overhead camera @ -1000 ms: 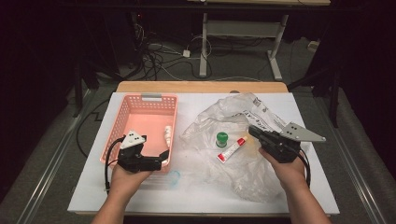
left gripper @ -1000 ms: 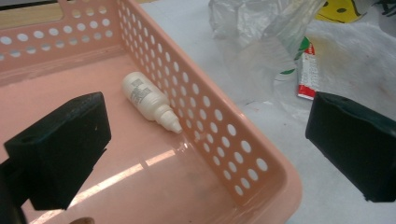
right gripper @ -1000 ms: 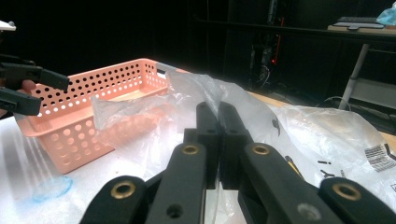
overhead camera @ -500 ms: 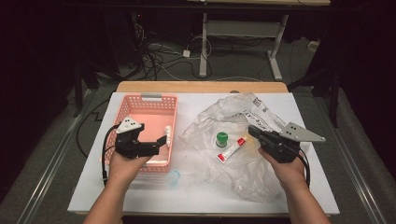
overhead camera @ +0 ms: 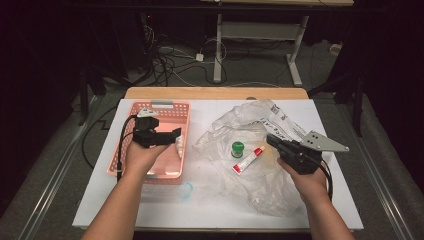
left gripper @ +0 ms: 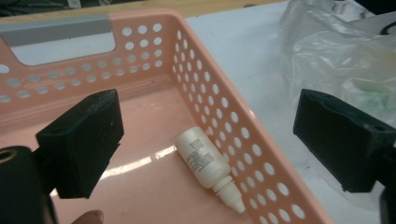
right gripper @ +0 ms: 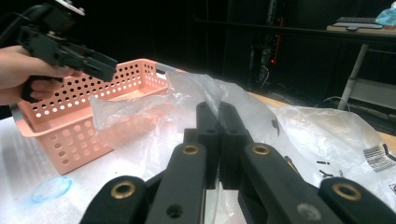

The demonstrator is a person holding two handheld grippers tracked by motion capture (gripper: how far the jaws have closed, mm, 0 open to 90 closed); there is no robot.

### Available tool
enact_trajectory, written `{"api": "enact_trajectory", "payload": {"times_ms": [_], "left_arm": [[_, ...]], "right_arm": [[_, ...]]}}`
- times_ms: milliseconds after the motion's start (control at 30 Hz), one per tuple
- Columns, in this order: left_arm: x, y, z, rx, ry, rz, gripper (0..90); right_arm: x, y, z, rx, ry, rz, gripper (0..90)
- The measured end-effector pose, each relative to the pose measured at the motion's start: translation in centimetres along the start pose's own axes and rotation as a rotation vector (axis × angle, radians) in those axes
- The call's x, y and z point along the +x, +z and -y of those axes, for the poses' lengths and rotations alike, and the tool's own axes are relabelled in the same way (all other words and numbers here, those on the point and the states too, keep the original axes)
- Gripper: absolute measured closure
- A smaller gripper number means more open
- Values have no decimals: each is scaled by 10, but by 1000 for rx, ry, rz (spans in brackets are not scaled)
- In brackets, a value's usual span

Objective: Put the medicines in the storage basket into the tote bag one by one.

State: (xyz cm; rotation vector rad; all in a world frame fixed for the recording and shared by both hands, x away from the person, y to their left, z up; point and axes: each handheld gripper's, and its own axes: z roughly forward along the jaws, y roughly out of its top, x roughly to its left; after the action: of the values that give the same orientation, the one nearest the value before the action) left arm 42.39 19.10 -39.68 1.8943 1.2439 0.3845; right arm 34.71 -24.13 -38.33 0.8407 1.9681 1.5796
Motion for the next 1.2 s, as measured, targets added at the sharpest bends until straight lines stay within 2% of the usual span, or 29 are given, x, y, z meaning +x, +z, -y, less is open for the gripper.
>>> {"api": "enact_trajectory", "payload": {"times_ms": [200,333,467,633,1000,1200], "left_arm": [[9,17,-3,65,-26,-7,144],[14,29,-4,134,-38,-5,151],[18,37,-4,181,-56,18,179],[21,48,-1,248,-67,26,216],[21,63,2,341,-82,40,339],[22,66,3,364,-87,54,394]], "right_arm": [[0,0,0,0,1,-2,900],[-1,0,0,0,1,0,900],[-1,0,0,-1,6,1,900],[-1,0,0,0,8,2,900],[-1,0,1,0,9,0,900],[-1,0,0,0,8,0,900]]}}
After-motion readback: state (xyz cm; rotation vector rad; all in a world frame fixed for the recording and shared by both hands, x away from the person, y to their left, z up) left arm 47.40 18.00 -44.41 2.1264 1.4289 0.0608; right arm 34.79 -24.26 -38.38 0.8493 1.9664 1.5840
